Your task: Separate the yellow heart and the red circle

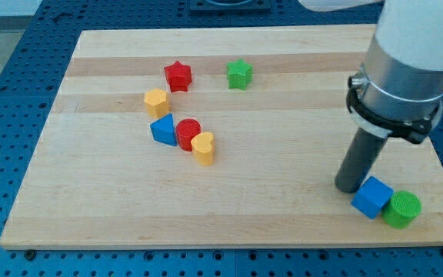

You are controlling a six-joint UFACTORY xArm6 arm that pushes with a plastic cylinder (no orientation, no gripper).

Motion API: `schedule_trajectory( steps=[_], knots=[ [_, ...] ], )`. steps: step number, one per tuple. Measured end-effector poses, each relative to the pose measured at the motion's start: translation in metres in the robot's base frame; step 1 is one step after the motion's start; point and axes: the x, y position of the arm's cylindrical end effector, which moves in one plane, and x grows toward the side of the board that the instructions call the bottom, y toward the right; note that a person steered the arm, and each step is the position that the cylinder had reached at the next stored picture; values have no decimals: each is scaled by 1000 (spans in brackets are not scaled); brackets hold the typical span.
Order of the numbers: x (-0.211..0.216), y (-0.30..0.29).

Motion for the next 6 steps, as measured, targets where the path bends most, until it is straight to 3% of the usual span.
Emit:
schedule_trajectory(
  steps=[1, 4, 5, 6],
  knots=[
    [-24, -46],
    [-28, -228],
    [-58, -240],
    [-84, -186]
  ],
)
